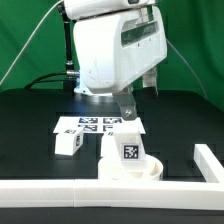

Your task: Assemble stool

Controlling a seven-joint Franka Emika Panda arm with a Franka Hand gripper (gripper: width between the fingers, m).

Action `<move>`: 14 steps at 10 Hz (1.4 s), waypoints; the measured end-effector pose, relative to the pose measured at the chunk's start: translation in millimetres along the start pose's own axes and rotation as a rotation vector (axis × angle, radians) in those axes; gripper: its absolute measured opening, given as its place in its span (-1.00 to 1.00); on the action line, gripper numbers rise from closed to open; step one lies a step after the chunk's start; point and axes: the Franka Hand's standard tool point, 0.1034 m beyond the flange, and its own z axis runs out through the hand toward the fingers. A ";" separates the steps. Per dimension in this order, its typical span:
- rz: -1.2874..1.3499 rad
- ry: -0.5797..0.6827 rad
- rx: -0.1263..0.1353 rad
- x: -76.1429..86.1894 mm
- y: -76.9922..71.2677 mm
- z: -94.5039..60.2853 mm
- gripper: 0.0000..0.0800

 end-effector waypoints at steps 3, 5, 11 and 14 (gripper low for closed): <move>0.002 0.000 0.001 -0.1 -0.6 0.8 0.62; -0.120 0.001 0.009 0.3 0.4 7.9 0.62; -0.299 0.012 -0.019 0.3 3.5 18.7 0.62; -0.347 0.005 -0.062 -3.0 8.2 22.2 0.62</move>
Offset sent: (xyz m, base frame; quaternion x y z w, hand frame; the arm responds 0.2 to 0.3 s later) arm 0.0000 0.0000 0.0000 0.0000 0.0000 0.0000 1.0000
